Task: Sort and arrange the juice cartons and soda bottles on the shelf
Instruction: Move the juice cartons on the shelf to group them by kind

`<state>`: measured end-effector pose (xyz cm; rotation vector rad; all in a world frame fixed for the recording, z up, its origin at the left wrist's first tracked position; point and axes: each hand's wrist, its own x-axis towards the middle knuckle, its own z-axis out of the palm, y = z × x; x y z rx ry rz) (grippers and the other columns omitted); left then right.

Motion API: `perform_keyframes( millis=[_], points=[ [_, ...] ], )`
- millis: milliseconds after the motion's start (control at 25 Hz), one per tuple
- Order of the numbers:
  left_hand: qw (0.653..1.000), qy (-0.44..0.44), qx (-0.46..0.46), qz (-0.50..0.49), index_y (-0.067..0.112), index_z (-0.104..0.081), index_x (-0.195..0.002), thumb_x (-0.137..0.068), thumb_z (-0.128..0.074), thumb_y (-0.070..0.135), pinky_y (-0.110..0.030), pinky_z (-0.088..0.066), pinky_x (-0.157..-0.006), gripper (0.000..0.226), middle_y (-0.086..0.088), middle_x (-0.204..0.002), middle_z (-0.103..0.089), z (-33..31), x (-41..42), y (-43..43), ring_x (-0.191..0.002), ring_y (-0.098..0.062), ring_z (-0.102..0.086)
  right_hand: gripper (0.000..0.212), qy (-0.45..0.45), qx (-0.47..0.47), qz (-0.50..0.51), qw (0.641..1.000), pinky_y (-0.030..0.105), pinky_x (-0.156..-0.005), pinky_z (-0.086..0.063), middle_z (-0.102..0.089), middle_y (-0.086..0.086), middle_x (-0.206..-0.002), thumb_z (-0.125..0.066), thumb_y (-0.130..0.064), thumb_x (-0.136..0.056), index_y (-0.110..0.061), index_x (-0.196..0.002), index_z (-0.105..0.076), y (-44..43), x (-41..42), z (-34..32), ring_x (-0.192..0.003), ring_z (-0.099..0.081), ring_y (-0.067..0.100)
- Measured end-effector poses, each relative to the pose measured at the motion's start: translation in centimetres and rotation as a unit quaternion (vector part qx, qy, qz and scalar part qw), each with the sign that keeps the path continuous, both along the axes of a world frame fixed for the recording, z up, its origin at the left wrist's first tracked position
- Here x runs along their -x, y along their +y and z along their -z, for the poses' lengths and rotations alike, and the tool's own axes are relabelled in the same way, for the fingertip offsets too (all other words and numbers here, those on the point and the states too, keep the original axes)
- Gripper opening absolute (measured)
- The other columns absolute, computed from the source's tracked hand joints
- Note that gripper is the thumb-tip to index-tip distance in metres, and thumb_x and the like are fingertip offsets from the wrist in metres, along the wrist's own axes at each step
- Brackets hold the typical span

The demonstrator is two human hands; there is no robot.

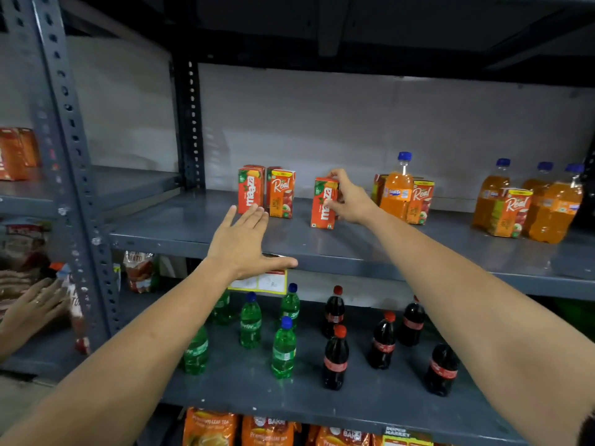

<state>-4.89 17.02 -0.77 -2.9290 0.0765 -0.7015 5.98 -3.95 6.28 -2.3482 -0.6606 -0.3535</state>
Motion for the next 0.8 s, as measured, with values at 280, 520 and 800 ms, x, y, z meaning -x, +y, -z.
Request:
perform_keyframes(
  millis=[280,520,800],
  points=[
    [0.996,-0.058,0.05,0.043,0.007,-0.035,-0.143,-0.051,-0.01,0.102,-0.042,-0.005,-0.12,0.134,-0.005,-0.152,-0.038,0.9,-0.6,0.4,-0.143,-0.016,-0.024,0.056,0.005,0.015,0.068,0.998,0.042,-0.084,-0.051,-0.05,0.02,-0.132,-0.058,-0.006,-0.087,-0.018,-0.133,-0.028,4.6,-3.1,-0.5,-0.115,-0.055,0.037],
    [0.992,-0.084,0.066,0.062,0.008,-0.041,-0.139,-0.053,-0.016,0.102,-0.045,-0.017,-0.119,0.13,-0.005,-0.146,-0.045,1.3,-1.1,0.6,-0.14,-0.019,-0.033,0.062,-0.092,0.081,0.06,0.991,0.055,-0.104,-0.037,-0.051,0.01,-0.134,-0.064,-0.036,-0.077,-0.024,-0.132,-0.036,7.7,-3.7,-2.4,-0.121,-0.049,0.031],
    [0.99,-0.098,0.078,0.057,0.01,-0.05,-0.131,-0.052,-0.019,0.102,-0.043,-0.023,-0.114,0.126,-0.003,-0.137,-0.055,1.4,-1.1,0.6,-0.132,-0.018,-0.043,0.035,-0.169,0.221,0.069,0.958,0.063,-0.111,0.01,-0.063,0.004,-0.125,-0.055,-0.033,-0.088,-0.018,-0.12,-0.056,7.7,-2.8,-3.6,-0.138,-0.034,0.022]
  ],
)
